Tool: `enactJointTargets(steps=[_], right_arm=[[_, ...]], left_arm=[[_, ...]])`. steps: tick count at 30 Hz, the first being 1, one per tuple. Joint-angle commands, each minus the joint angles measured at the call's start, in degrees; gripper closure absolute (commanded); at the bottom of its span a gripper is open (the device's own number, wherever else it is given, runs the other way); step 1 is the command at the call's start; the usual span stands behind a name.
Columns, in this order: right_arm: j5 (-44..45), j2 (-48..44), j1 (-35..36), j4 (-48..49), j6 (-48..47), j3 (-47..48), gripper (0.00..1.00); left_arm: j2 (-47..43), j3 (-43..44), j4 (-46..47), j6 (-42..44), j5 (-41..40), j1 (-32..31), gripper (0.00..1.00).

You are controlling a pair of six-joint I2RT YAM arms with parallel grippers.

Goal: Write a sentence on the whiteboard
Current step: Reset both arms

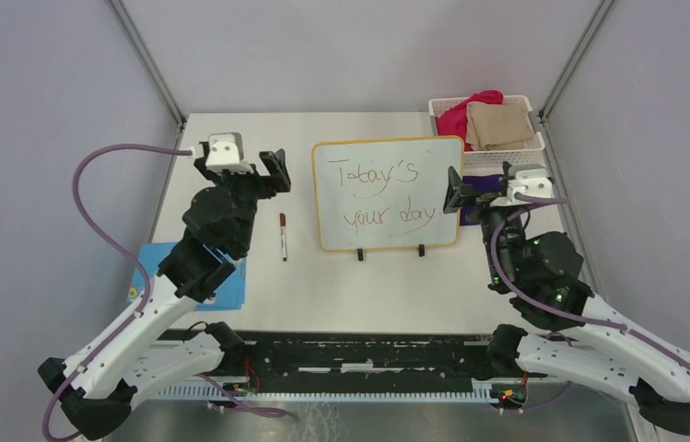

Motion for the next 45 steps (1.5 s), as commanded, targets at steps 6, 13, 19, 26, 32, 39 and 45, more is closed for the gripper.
enactJointTargets(steps=[6, 13, 19, 26, 32, 39, 45], right_arm=[[-2.38, -3.36, 0.24, 4.12, -1.96, 1.27, 0.02], [0.80, -3.15, 0.25, 11.92, -6.67, -3.41, 0.02], [6.58, -1.39, 0.22, 16.68, -5.34, -5.11, 0.02], [6.91, 6.71, 0.23, 9.79, 4.72, 0.88, 0.02], [5.50, 8.03, 0.25, 8.83, 6.81, 1.12, 0.02], [9.58, 8.13, 0.27, 10.67, -0.45, -0.12, 0.02], [9.65, 7.29, 0.27, 16.45, -8.48, -4.24, 0.02]], left_arm=[[-0.47, 14.00, -4.11, -4.87, 2.90, -0.14, 0.01], [2.53, 16.41, 0.35, -3.97, 5.04, -0.17, 0.00], [8.85, 20.77, 2.25, -2.72, 4.02, -0.14, 0.00], [8.73, 10.87, 9.16, -3.11, -0.08, -0.14, 0.00], [7.94, 5.71, 8.65, -3.55, 3.97, -0.23, 0.00], [5.72, 2.86, 8.47, -3.03, 13.38, -0.23, 0.00], [5.92, 2.70, 5.84, -2.06, 17.06, -0.28, 0.00]])
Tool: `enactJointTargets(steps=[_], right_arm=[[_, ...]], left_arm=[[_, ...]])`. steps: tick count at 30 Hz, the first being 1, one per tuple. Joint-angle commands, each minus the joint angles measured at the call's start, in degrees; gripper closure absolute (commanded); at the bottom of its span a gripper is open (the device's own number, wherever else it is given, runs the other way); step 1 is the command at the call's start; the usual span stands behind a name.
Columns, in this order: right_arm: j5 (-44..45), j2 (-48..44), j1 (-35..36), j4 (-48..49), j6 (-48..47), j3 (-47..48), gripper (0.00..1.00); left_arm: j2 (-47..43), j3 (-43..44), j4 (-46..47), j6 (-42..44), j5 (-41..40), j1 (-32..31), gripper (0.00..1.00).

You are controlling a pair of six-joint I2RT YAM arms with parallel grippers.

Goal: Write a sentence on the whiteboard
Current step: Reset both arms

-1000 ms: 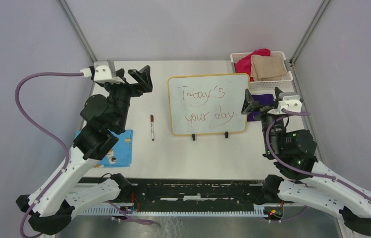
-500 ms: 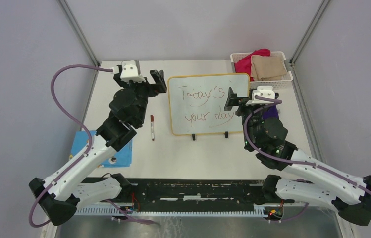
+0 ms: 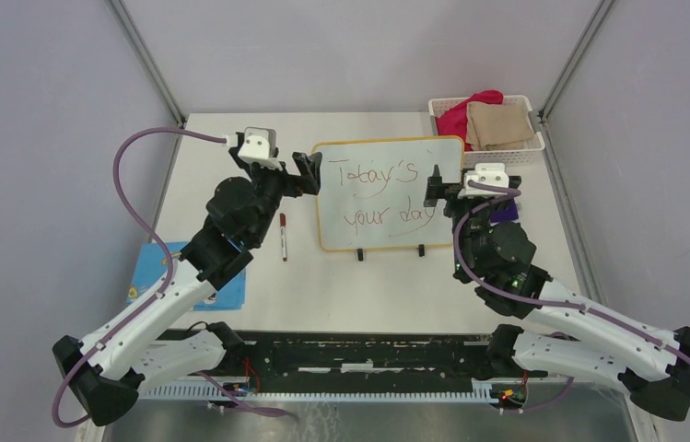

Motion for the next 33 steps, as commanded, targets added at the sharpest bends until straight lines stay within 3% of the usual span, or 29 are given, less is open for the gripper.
enactJointTargets(steps=[1, 7, 13, 33], right_arm=[[1.27, -1.28, 0.21, 7.15, -8.24, -2.53, 0.02], [0.41, -0.72, -0.30, 11.01, -15.82, -3.85, 0.02], [-7.79, -1.70, -9.68, -7.75, 5.52, -0.44, 0.02], [-8.82, -5.00, -10.66, -2.79, 4.20, -4.15, 0.02]], left_arm=[[-0.91, 0.14, 1.11, 1.33, 4.06, -0.38, 0.00], [-1.45, -0.74, 1.51, 5.31, -0.25, -1.99, 0.00], [-0.77, 0.63, 0.56, 5.91, -1.75, -2.21, 0.00], [-0.39, -1.12, 1.39, 5.36, -2.49, -4.37, 0.00]])
